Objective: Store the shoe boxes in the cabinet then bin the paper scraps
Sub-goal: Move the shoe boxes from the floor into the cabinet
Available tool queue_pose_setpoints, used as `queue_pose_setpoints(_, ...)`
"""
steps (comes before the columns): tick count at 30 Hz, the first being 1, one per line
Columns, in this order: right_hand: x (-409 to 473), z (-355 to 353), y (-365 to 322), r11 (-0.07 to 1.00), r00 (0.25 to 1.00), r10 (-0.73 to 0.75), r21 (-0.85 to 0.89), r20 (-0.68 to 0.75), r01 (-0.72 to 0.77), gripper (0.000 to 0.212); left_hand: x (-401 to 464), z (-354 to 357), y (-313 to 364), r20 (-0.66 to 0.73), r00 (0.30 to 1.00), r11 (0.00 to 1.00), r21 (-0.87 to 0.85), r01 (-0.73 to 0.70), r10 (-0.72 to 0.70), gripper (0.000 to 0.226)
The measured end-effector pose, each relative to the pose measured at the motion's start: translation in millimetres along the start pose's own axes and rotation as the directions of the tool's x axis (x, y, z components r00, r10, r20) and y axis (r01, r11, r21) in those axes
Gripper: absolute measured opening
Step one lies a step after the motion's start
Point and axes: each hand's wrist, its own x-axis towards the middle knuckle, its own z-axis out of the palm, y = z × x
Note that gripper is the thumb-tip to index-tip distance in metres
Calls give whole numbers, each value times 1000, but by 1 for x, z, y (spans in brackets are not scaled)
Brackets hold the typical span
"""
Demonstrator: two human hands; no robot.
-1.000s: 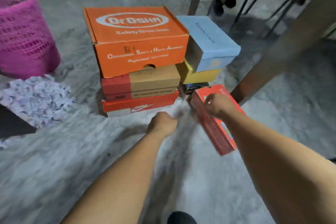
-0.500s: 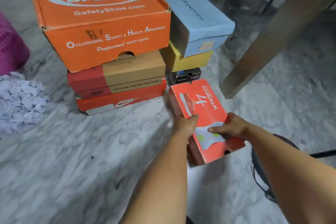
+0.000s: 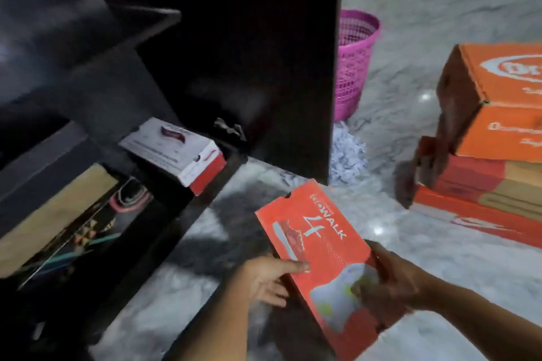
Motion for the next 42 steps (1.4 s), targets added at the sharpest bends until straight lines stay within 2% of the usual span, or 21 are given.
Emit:
queue_pose_setpoints(3,45,12,-91,994,996,-86,-72,-28,84,93,-32,-74,-15,-171,973,957,-216,-193,157,99)
queue_pose_setpoints(5,75,13,-144,983,988,-126,-143,-93,112,94,-46,-112,-13,-323,916,891,-305,-337,236,98)
queue_pose_setpoints(7,103,14,-195,972,972,-164,-195,-165,131,91,-54,-144,-3,-460,836,818,-329,-472,298,74)
queue_pose_setpoints(9,135,16,-238,960,947,-213,-231,-240,158,86,-53,-171,9,-590,735,732,-329,-596,334,63)
queue_pose_setpoints(12,185,21,-287,952,878,-303,-154,-370,264,82,-43,-204,31,-748,591,601,-331,-728,304,72)
queue_pose_setpoints(14,217,30,-310,935,841,-334,-34,-425,354,84,-33,-223,47,-809,519,532,-321,-784,276,94)
queue_pose_setpoints(16,246,44,-324,910,817,-372,-1,-440,414,86,-20,-235,56,-863,433,537,-243,-808,262,107)
queue_pose_setpoints(18,270,60,-332,888,803,-434,-42,-408,458,82,-6,-243,62,-886,341,592,-97,-800,316,92)
queue_pose_setpoints(20,293,73,-337,869,799,-460,-12,-388,494,75,3,-252,68,-888,293,645,5,-764,354,84)
queue_pose_setpoints(23,317,87,-350,859,804,-456,45,-382,509,71,12,-272,76,-882,346,684,-38,-729,319,86)
queue_pose_setpoints(25,327,96,-358,855,802,-449,70,-393,513,66,16,-282,79,-893,351,693,-63,-719,283,88)
queue_pose_setpoints(29,332,110,-359,853,786,-438,74,-436,516,57,22,-286,79,-914,281,656,-24,-755,291,81)
queue_pose_setpoints(31,332,109,-358,858,790,-437,66,-430,510,58,22,-287,78,-911,287,670,-16,-742,296,75)
queue_pose_setpoints(33,328,105,-361,875,815,-417,65,-403,480,60,18,-286,79,-923,262,708,16,-706,283,74)
queue_pose_setpoints(35,321,100,-366,899,847,-398,36,-352,437,63,8,-278,79,-946,246,718,-21,-696,210,79)
queue_pose_setpoints(38,304,88,-364,915,874,-385,-2,-296,402,76,7,-268,63,-964,265,651,-199,-733,5,98)
queue_pose_setpoints(40,289,81,-348,898,835,-393,33,-385,438,75,15,-253,46,-939,344,695,-265,-669,-27,91)
queue_pose_setpoints(42,264,76,-317,881,758,-409,-4,-508,472,63,11,-210,36,-848,528,820,-275,-501,38,62)
